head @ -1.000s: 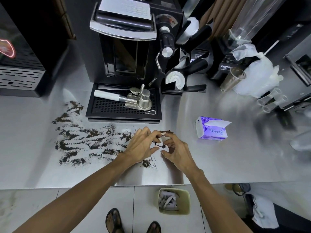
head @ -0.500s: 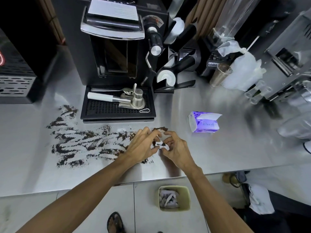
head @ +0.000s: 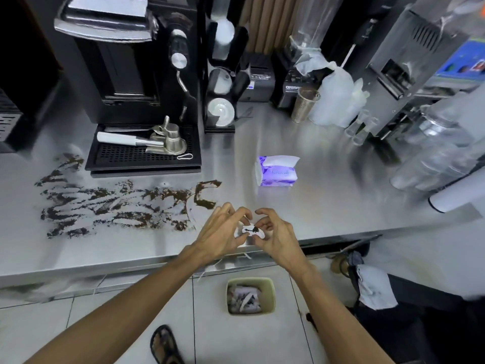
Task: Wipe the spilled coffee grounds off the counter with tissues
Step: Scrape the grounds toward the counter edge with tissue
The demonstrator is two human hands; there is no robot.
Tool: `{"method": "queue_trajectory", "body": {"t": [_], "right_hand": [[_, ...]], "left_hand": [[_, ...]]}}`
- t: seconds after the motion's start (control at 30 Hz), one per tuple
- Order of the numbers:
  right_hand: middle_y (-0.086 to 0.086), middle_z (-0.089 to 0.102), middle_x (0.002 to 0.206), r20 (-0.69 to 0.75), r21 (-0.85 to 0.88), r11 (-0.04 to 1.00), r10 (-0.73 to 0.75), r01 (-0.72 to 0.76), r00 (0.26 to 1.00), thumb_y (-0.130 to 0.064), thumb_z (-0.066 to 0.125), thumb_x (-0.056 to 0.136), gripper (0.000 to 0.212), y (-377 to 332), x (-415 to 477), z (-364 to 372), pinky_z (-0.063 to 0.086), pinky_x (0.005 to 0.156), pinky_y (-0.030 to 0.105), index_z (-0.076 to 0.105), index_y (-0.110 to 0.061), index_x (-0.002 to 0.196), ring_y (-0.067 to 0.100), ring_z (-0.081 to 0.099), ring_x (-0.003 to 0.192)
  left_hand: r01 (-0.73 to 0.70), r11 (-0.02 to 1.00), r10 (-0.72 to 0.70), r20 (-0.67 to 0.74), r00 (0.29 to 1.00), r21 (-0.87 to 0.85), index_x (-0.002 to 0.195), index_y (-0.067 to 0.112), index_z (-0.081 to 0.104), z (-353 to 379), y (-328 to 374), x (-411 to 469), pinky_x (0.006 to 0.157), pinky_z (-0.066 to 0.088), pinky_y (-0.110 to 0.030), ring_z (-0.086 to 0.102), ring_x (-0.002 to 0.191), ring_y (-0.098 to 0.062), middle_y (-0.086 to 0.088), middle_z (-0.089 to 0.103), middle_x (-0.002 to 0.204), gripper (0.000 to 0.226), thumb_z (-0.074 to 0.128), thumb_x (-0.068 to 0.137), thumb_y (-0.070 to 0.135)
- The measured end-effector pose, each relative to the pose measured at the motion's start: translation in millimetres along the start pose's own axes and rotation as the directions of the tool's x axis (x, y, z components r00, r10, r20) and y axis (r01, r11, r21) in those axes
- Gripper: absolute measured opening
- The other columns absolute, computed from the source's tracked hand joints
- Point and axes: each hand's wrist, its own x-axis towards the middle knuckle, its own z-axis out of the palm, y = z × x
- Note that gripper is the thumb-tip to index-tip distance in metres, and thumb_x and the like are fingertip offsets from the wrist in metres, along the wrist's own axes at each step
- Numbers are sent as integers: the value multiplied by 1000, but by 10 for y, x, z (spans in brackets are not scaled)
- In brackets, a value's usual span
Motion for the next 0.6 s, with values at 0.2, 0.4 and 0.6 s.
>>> {"method": "queue_trajectory", "body": {"t": [0.2, 0.4, 0.6], "right_hand": [[-5, 66, 92, 34, -1, 1000, 11, -11, 999, -12, 72, 74, 57, 378, -533, -376, 53, 81, 22, 50, -26, 124, 8, 63, 85], [-7, 65, 89, 45, -11, 1000, 17, -16, 999, -8, 74, 73, 57, 774, -874, -526, 48, 78, 12, 52, -25, 123, 4, 61, 85], [-7, 65, 92, 81, 9, 997, 79, -80, 994, -12, 77, 75, 56, 1246, -1023, -345, 47, 78, 12, 53, -24, 123, 3, 61, 86]], "left_hand": [[13, 1000, -13, -1, 1000, -21, 115, 28, 51, 429, 597, -118, 82, 39, -26, 43, 93, -10, 17, 66, 98, 42, 72, 79, 31], [37, 999, -37, 13, 999, -14, 113, 24, 55, 874, 920, -218, 81, 40, -28, 45, 92, -12, 15, 64, 97, 40, 73, 78, 32], [117, 993, -114, 147, 983, -14, 119, 29, 51, 1383, 834, -298, 83, 44, -35, 46, 94, -14, 7, 60, 102, 43, 69, 81, 38]]}}
